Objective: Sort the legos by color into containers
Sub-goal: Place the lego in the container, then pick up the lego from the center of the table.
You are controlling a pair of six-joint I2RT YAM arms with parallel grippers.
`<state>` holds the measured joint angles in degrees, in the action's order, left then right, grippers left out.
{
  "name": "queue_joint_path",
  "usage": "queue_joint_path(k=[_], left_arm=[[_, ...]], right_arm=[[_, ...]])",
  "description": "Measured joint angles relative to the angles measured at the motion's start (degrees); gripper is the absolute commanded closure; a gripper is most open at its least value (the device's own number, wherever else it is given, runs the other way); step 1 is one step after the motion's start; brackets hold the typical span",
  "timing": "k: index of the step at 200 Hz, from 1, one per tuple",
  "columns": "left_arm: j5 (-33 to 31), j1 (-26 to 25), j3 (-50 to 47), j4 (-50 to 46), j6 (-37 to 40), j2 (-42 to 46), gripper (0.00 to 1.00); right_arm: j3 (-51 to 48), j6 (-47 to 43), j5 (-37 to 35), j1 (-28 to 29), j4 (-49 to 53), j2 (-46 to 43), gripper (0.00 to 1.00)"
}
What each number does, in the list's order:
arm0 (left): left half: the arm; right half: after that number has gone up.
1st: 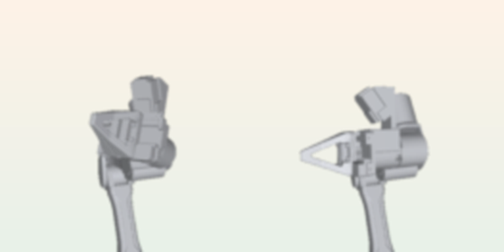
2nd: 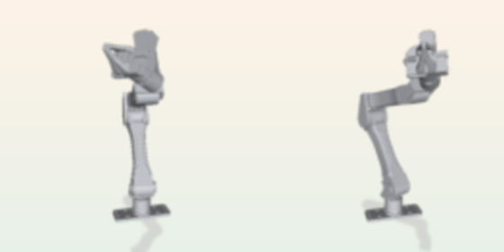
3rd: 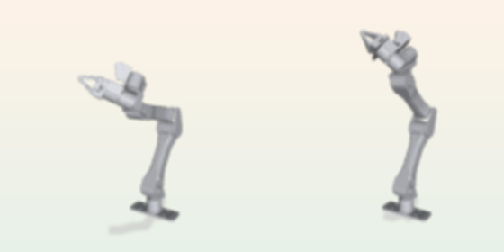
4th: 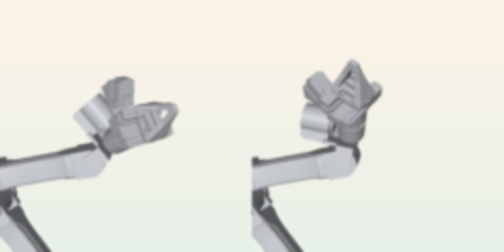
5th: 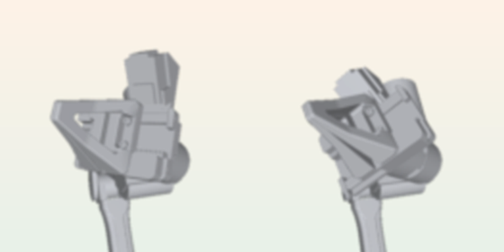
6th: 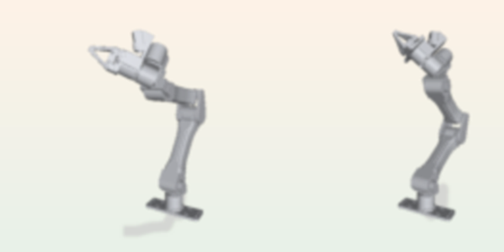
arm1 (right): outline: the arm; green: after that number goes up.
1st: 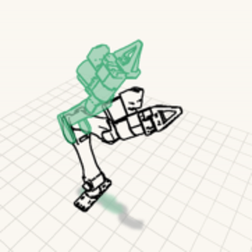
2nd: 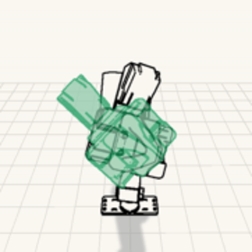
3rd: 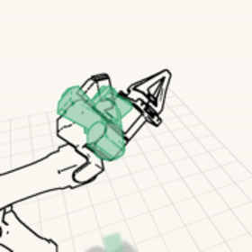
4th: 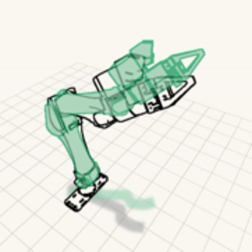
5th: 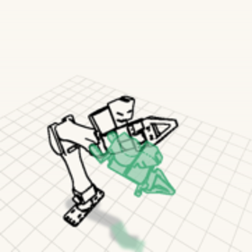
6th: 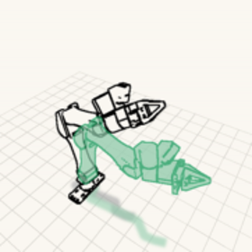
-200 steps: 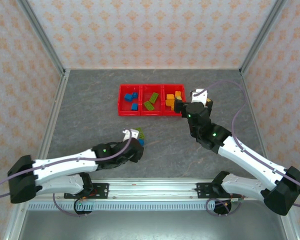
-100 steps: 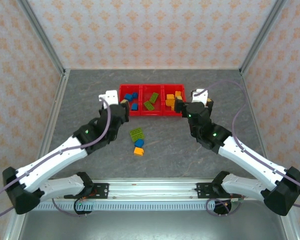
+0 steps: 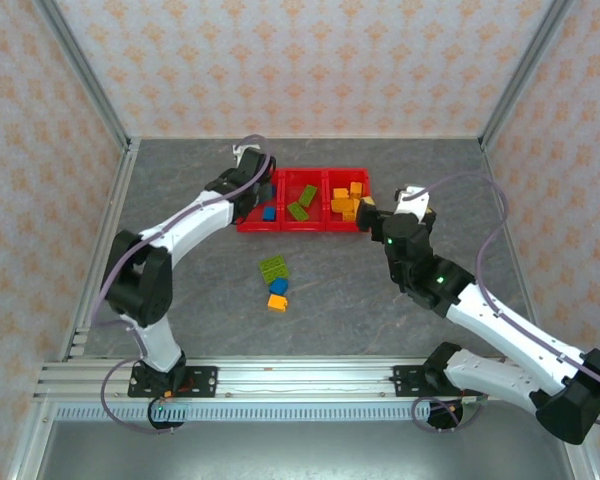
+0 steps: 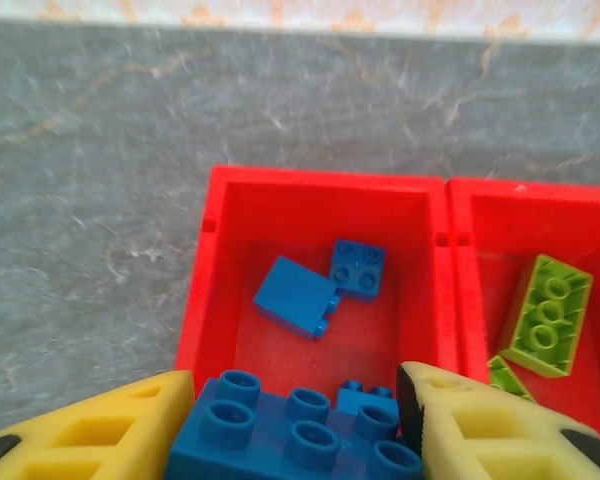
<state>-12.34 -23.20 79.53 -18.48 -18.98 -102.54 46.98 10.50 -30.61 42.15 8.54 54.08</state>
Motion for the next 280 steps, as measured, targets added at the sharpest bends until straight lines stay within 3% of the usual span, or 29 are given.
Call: queue_joint_path(k=[40,73,117,171,205,236,280], left_arm=[[4.55,2.23,5.22,-0.11,-0.63,-8.81,0.47],[5.92,2.25,7.45,-0.24,-1.73,-11.26,0.21],[7.32,2.25,6.47,0.61,-2.14,-9.68,0.14],[10.93,1.05,-12.33,6.82,-3.8,9.77,0.07],[11.5,-5.99,-24.37,9.68,-6.93,20.33,0.01],[10.58,-12.94,-34.58,10.05,-13.81,23.63,0.03],[8.68,-13.62,-46.4,10.56,-25.46,25.83,0.07]], right_arm=[[-1.75,3.1,1.14,-0.11,0.13,-0.79,0.0],[-2.34,4.09,2.01,-0.11,0.7,-0.72,0.0],[-2.58,3.85,2.75,-0.11,0.87,-0.68,0.0],[-2.75,3.08,5.03,-0.2,-0.46,0.55,0.0],[-2.93,2.54,7.96,-0.2,-1.51,2.23,0.0],[-4.31,2.47,11.89,-0.2,-3.54,2.38,0.0],[-4.63,2.49,14.75,-0.2,-4.28,3.13,0.0]])
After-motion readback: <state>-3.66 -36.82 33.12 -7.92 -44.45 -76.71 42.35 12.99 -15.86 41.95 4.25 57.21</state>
